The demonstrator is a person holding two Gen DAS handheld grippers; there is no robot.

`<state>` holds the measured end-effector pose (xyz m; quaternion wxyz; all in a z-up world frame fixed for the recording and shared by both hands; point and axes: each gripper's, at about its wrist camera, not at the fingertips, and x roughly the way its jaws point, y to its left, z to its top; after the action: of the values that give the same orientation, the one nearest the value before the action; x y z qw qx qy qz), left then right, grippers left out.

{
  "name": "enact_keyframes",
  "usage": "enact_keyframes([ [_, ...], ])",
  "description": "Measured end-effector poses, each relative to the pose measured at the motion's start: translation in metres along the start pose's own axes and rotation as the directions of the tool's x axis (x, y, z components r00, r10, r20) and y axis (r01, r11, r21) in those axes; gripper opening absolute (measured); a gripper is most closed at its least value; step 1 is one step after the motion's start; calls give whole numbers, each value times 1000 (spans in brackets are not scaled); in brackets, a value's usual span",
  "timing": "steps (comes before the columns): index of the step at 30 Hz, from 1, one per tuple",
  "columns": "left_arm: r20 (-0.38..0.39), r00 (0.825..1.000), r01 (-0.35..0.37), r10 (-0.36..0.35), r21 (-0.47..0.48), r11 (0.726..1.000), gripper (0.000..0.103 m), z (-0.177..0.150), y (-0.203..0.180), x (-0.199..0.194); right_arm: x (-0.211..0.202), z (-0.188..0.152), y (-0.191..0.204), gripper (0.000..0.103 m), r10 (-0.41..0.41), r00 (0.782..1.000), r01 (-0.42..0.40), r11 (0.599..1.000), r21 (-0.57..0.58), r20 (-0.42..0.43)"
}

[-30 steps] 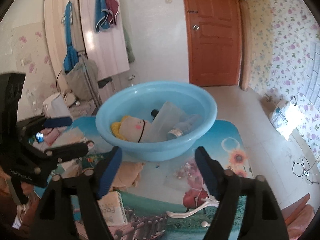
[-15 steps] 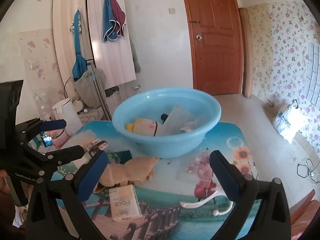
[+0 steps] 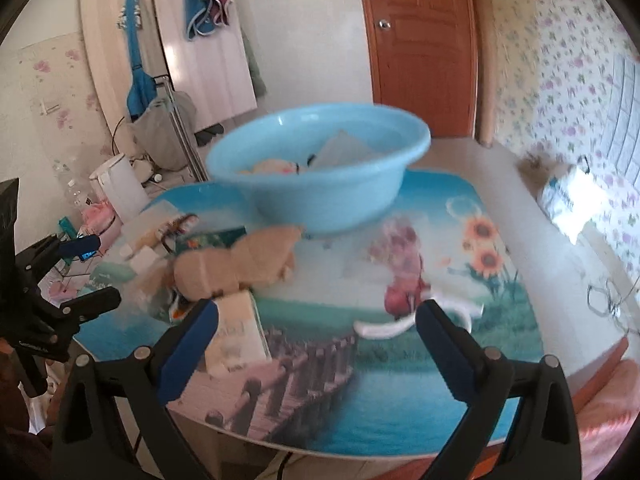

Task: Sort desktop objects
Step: 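Withdraw both tools from the basin back over the table, then grasp the cotton swab bag with left tool while right grasps the 'Face' tissue pack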

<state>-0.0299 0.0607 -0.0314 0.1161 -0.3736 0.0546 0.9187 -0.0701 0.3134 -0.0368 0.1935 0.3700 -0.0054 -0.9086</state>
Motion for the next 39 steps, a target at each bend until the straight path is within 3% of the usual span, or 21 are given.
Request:
enact_keyframes([
  [5, -20, 999, 38, -39, -38, 999, 103, -12, 4, 4, -1, -12, -2, 96, -5, 1000, 5, 1000, 19, -12],
  [11, -24, 993, 114, -117, -105, 988, 103, -19, 9, 10, -9, -11, -3, 96, -5, 999, 5, 1000, 11, 35],
  [18, -38, 992, 113, -119, -114, 987, 102, -24, 9, 16, -7, -15, -3, 96, 20, 1000, -20, 1000, 13, 20],
  [22, -38, 991, 122, -127, -110, 986, 77, -23, 7, 17, -6, -17, -2, 96, 17, 1000, -17, 1000, 4, 15],
  [28, -63, 988, 135, -142, -109, 985, 56, -25, 5, 25, -3, -19, 1, 94, 27, 1000, -27, 1000, 1, 8],
  [31, -74, 986, 138, -147, -110, 984, 34, -26, 6, 31, -1, -20, 5, 91, 37, 999, -37, 999, -19, -5],
  [39, -69, 982, 170, -178, -109, 979, 27, -30, 7, 25, 7, -23, 20, 89, 58, 998, -61, 996, -69, -37],
])
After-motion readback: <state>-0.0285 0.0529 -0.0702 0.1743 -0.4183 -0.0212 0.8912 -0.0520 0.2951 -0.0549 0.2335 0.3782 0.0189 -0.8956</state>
